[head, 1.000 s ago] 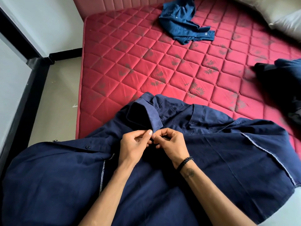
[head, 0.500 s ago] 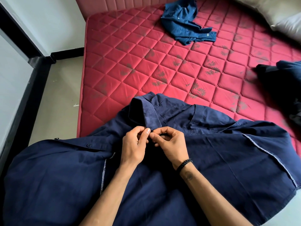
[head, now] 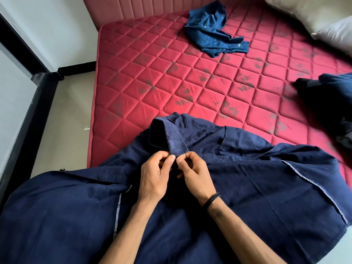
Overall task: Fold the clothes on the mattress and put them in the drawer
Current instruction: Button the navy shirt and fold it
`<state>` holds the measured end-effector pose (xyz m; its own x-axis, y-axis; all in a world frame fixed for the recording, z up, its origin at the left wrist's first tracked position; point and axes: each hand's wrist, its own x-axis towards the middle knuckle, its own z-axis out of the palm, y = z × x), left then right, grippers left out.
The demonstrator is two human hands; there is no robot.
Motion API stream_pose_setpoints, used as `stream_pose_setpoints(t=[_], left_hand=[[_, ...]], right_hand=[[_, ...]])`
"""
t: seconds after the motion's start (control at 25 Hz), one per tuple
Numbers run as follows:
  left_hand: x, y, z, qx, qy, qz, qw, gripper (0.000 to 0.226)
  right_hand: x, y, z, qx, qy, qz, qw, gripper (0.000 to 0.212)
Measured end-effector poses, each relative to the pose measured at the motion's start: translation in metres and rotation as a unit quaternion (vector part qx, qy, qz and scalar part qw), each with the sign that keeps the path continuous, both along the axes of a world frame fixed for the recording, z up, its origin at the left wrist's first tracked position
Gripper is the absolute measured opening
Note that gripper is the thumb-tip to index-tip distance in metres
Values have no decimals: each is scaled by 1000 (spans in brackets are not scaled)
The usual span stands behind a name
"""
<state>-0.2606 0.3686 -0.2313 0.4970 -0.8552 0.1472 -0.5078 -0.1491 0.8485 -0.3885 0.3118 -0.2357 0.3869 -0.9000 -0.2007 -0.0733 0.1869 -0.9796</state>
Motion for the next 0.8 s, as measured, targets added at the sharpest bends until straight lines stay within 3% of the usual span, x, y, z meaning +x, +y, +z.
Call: stream_pose_setpoints(t=[0.12,0.36,0.4,0.48,0.56,0.64,0.72,0.8], left_hand=[[5,-2,0,4,-26,-13,1000,14],[2,-1,6,12,48,1,999,9],[3,0,9,11,50,13,999,14],[14,3,21,-16,1,37,999,29],[46,-6,27,-47,-106,69,991,39],[89,-25,30,46,-192,32,980,60],[113,-44,30,199,-158,-65,965,80],[120,-58,27,238,-111,-126,957,65]], right_hand=[[1,-2,2,45,-13,28,999,13],[-5,-11,4,159,-101,76,979,13],[-8,-12,5,136,-64,89,985,12],[-18,-24,9,-20,88,82,993,11],[-22,-53,19,-223,212,-8,951,18],[-18,-96,33,-342,269,-40,900,37],[-3,-135,50,-374,321,90,865,67],[13,-161,64,-379,345,240,824,60]])
